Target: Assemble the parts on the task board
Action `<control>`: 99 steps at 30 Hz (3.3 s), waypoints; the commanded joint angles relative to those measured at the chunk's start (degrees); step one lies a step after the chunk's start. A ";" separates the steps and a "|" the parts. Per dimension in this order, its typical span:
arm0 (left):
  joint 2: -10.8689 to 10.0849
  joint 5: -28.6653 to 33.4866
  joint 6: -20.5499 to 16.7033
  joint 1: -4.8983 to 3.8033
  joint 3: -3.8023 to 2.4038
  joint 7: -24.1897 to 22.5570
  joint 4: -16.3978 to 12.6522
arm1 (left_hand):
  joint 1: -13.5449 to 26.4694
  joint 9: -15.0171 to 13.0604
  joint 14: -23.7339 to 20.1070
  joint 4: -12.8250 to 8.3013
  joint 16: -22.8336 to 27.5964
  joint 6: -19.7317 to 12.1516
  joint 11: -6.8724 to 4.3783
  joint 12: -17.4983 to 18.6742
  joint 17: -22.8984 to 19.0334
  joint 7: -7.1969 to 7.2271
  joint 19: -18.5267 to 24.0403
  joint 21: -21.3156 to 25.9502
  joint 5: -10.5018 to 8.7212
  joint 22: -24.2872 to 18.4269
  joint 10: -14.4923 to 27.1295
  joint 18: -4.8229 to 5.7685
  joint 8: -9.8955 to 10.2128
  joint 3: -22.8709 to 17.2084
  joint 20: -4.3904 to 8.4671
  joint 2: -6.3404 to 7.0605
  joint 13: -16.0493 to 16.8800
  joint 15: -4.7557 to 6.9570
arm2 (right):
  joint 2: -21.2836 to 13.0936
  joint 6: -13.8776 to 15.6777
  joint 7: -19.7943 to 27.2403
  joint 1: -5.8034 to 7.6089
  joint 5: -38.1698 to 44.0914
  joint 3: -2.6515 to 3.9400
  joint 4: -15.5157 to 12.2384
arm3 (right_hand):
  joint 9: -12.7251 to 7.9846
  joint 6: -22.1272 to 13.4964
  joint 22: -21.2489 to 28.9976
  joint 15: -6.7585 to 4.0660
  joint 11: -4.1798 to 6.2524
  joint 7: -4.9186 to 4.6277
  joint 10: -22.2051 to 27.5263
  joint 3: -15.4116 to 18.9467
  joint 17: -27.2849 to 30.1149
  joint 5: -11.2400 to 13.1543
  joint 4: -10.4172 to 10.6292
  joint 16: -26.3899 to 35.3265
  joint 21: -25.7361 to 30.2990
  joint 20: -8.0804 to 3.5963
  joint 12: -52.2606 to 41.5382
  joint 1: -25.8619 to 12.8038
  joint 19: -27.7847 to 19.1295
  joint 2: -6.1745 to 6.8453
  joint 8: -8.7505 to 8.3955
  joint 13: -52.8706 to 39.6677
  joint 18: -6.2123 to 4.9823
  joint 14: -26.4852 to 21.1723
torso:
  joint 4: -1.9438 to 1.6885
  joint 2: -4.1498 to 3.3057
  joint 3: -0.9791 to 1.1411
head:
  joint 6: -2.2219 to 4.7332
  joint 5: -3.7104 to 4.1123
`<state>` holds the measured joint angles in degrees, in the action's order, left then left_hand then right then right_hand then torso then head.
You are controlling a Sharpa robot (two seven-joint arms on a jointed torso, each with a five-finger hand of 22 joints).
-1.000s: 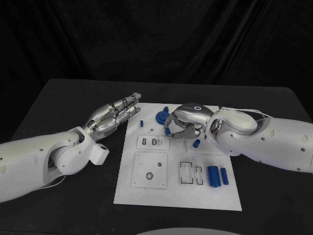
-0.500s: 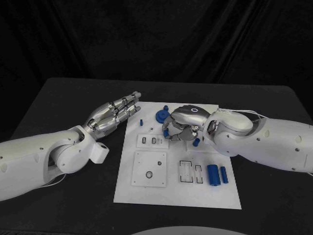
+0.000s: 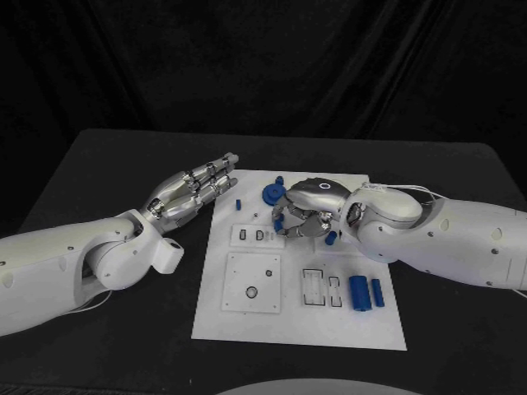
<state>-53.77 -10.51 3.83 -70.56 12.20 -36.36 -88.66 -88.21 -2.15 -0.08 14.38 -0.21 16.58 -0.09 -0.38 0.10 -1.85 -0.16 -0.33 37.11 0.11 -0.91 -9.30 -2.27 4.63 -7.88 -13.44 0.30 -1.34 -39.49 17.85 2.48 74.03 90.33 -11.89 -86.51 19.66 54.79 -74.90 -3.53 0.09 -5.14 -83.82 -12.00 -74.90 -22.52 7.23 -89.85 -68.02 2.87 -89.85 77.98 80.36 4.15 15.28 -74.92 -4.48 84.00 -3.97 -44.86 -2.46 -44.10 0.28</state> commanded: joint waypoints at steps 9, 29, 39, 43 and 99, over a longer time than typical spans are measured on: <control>0.15 -0.17 0.94 0.03 -0.04 -0.41 0.09 | 0.40 0.00 0.08 -0.08 0.21 0.17 0.45 0.16 -0.10 -0.40 0.11 0.30 -0.31 -0.08 0.09 -1.02 -0.04 -0.47 -0.40 0.12 -0.06 -0.30 | 0.24 -1.35 -0.78 -0.30 0.38 0.00 0.18 | 1.31 -2.63 -8.33 0.45 -0.32 -0.08 -6.18 0.73 -15.10 6.40 -0.57 -0.15 0.74 0.42 -0.15 -1.65 -0.11 0.22 -1.58 -15.08 -0.31 6.00 | 0.00 0.00 -0.01 | -0.01 -0.02; 0.06 -0.17 0.92 0.03 -0.04 -0.18 0.14 | 0.36 -0.01 0.08 -0.21 0.21 0.26 0.50 0.17 -0.10 -0.45 0.12 0.30 -0.10 -0.09 0.12 -1.02 -0.06 -0.66 -0.41 0.12 -0.07 -0.29 | 0.17 -1.83 -0.35 -0.35 0.38 0.00 0.22 | -2.17 -11.88 -8.38 0.60 -0.43 -0.16 -6.18 2.89 -15.10 14.24 0.07 -0.15 2.51 0.57 -0.15 -2.98 -0.41 1.21 -7.22 -15.08 -0.51 6.00 | 0.01 0.00 -0.01 | -0.18 0.08; -0.96 -0.17 -0.67 0.02 -0.04 -0.53 -0.92 | 0.34 -0.03 0.08 -0.45 0.21 0.39 0.43 0.17 -0.10 -0.40 0.08 0.27 0.10 -0.06 0.13 -1.04 -0.10 -0.77 -0.39 0.44 -0.07 -0.20 | -2.46 2.88 0.68 -0.18 0.38 0.01 -2.24 | -7.55 -20.08 -8.24 0.15 0.10 0.47 -6.18 8.10 -15.10 19.60 9.76 -0.15 4.07 0.12 -0.15 -3.05 -0.72 8.18 -10.09 -15.08 -0.66 6.00 | 0.00 0.00 -0.01 | 0.28 -0.38; -2.06 -0.17 -2.58 -0.01 -0.06 -0.95 -2.18 | 0.45 -0.06 0.08 -0.81 0.21 0.63 0.34 0.15 -0.10 -0.35 -0.05 0.17 -0.28 0.02 0.06 -1.06 -0.17 -0.71 -0.51 1.28 -0.05 -0.24 | -4.67 5.57 1.09 0.82 0.38 0.01 -4.49 | -7.86 -19.27 -8.22 0.21 -0.03 0.26 -6.18 11.29 -15.10 19.60 9.79 -0.15 4.25 0.13 -0.15 -3.37 -0.72 7.31 -9.69 -15.08 -0.67 6.00 | -0.01 0.00 0.00 | 0.55 -0.63; 11.35 -42.47 4.76 -11.17 -0.12 66.49 -0.09 | 24.03 -24.90 90.08 2.06 -89.79 36.50 1.03 -89.62 89.90 -2.27 -80.79 -86.59 -32.18 82.60 -89.09 7.01 -32.49 9.50 2.40 4.75 89.70 2.46 | -16.17 8.88 -4.04 6.50 -5.11 -0.01 -8.22 | -9.29 -6.96 -9.30 1.21 -1.39 -1.48 -6.18 9.53 -15.10 14.56 8.22 -0.15 -0.01 1.01 -0.15 -3.81 1.72 -2.57 -3.87 -15.08 0.07 6.00 | 4.26 7.04 5.50 | -5.00 -4.88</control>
<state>-42.83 -51.90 4.15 -81.59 12.14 24.25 -89.10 -64.81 -26.89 83.95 16.59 -89.85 52.92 1.31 -89.85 74.95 -4.39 -80.83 -86.72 4.58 74.94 -84.00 -2.55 -34.97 13.81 -5.83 -8.64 74.94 0.62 -55.59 26.35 -0.15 80.74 85.27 -11.93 -94.78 10.42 47.59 -74.95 -2.79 -0.84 -6.64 -83.93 -2.45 -74.90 -7.76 15.71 -89.85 -67.70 3.99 -89.85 74.11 81.70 2.16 11.04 -74.92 -4.48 83.89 -0.48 -38.20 2.44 -48.50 -4.43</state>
